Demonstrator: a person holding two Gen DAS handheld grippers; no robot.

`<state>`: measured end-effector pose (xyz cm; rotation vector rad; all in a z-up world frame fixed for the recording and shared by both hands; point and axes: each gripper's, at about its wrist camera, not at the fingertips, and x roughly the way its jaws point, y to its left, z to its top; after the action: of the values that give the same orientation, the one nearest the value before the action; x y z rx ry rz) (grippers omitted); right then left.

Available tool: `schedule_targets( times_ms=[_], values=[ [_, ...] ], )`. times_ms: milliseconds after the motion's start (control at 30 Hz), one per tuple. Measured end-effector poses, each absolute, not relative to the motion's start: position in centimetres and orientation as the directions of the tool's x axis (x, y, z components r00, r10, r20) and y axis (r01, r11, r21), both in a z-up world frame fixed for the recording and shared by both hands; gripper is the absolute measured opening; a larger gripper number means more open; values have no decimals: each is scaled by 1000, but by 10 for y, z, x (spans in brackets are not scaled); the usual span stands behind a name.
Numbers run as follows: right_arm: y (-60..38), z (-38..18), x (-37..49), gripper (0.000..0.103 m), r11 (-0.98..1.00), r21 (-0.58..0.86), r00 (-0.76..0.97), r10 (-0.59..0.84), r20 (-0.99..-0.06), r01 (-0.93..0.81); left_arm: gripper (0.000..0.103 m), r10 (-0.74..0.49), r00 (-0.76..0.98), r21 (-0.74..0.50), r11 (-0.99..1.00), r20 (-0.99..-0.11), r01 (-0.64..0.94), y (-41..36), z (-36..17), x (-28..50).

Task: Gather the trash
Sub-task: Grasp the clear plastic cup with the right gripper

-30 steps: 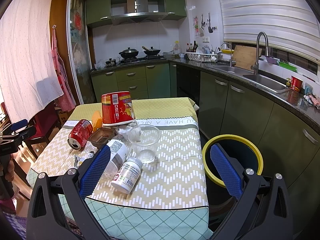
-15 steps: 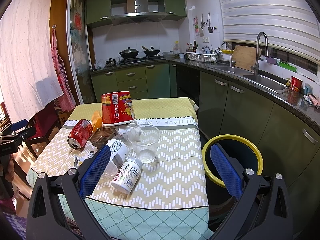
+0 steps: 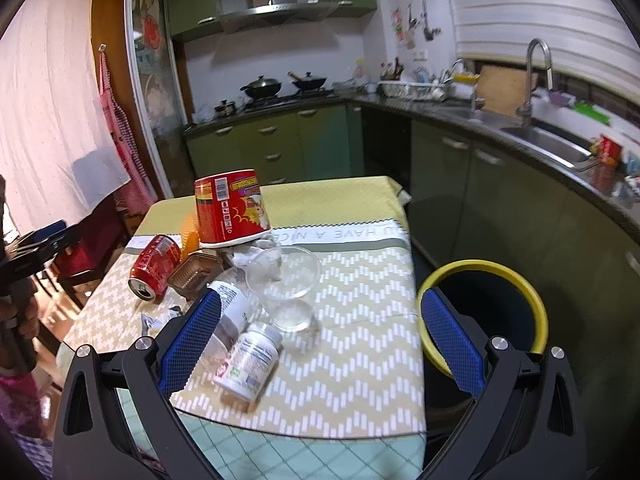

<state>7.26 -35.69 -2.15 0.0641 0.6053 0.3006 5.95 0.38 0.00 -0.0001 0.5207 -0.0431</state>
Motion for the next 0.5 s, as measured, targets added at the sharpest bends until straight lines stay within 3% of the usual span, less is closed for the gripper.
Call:
schedule_targets(
  times_ms=[200, 400, 467, 500],
  values=[
    [-351, -22, 127, 99, 949, 163, 731, 313, -607, -271, 97, -41, 866, -24, 999, -498, 34, 18, 2, 110],
    [-336, -44, 192, 99, 954, 172, 630, 292, -720, -246, 97, -49, 865, -57, 998, -499, 23, 36, -1, 166],
    [-332, -53, 209, 93, 953, 172, 590, 291, -753, -250, 97, -50, 865, -66, 998, -500, 19, 42, -5, 181],
    [-329, -57, 216, 80, 952, 171, 570, 289, -769, -253, 97, -48, 863, -67, 998, -503, 16, 42, -5, 188]
  ],
)
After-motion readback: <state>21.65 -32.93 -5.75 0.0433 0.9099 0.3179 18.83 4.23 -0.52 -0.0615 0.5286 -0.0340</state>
